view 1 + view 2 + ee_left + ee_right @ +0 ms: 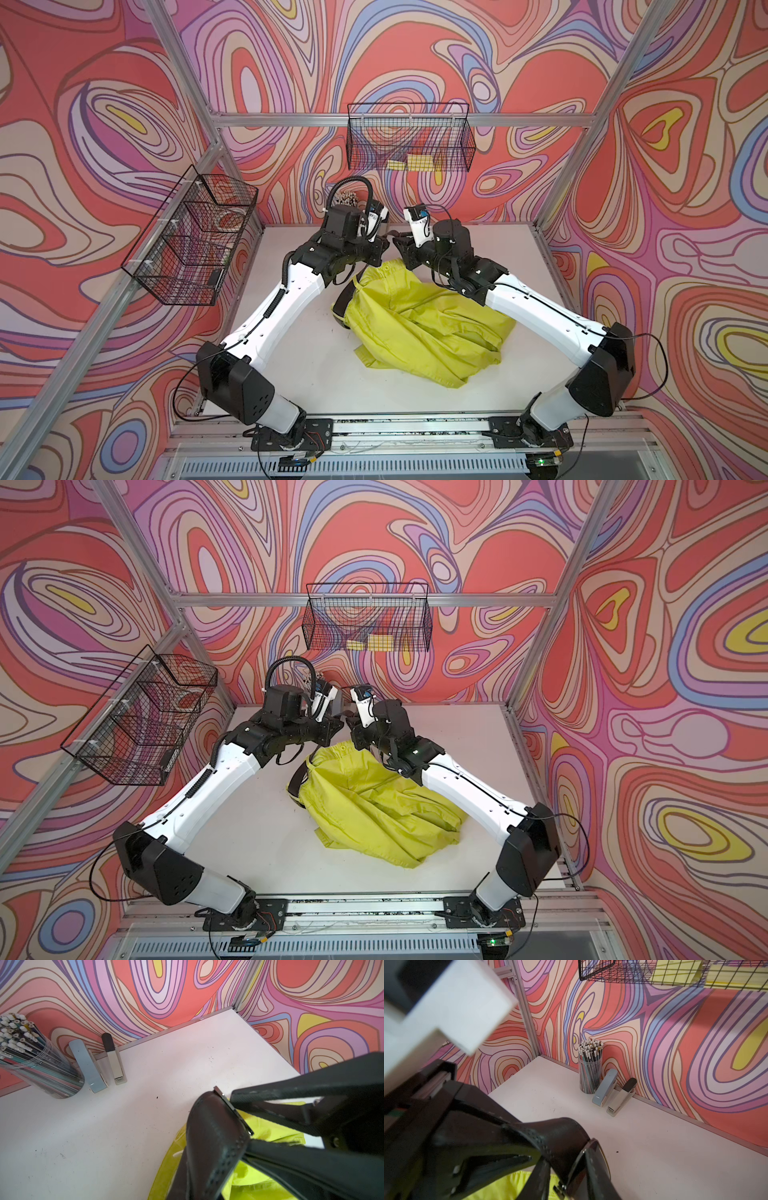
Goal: Remove the belt from the trousers
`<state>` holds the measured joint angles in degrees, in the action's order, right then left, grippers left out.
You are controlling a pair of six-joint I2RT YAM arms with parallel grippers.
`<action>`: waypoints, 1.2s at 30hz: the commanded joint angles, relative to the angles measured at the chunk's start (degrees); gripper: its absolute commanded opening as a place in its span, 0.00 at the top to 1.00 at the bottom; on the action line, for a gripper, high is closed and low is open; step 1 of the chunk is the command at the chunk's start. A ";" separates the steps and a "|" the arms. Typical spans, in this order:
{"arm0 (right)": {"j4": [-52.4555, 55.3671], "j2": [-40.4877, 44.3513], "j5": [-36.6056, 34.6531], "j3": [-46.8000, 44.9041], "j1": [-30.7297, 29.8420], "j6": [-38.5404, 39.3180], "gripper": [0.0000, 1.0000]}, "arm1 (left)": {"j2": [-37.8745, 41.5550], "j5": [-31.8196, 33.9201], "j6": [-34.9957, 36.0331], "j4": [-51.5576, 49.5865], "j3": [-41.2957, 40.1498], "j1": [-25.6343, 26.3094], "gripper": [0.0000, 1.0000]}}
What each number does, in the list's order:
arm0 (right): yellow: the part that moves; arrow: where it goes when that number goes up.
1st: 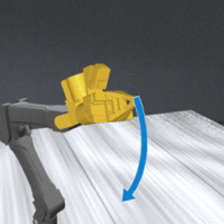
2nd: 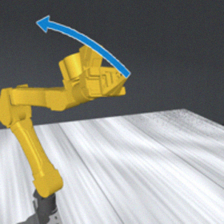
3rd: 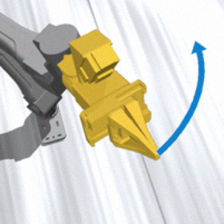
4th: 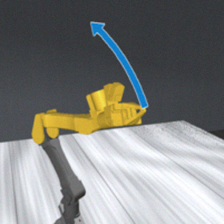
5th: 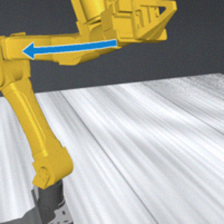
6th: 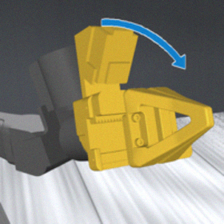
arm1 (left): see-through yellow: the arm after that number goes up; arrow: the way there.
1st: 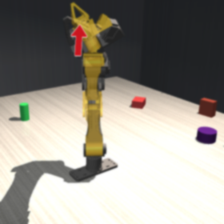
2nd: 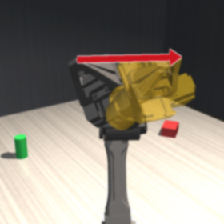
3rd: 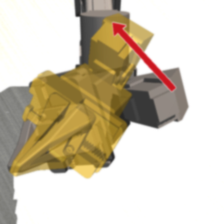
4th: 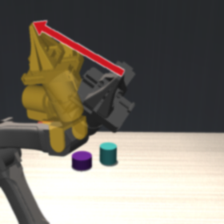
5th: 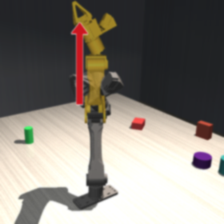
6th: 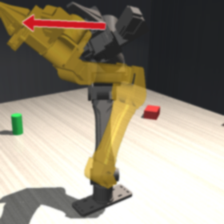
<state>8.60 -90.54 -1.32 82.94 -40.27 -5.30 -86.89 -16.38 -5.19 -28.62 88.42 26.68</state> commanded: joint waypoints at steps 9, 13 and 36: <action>1.38 -1.22 -0.28 -0.85 -0.73 -0.35 0.82 | 1.11 -2.78 -0.52 1.79 3.15 0.60 1.00; 1.64 -1.68 0.14 -1.15 -0.76 -0.58 0.76 | 1.27 -2.87 -0.70 1.82 3.42 0.60 1.00; 0.29 -2.01 1.12 -3.98 -0.77 -2.40 0.83 | 1.81 -3.19 -1.80 0.51 4.47 0.60 1.00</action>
<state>7.07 -90.87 -1.78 81.30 -40.58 -6.42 -86.89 -15.51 -5.41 -30.76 88.71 26.63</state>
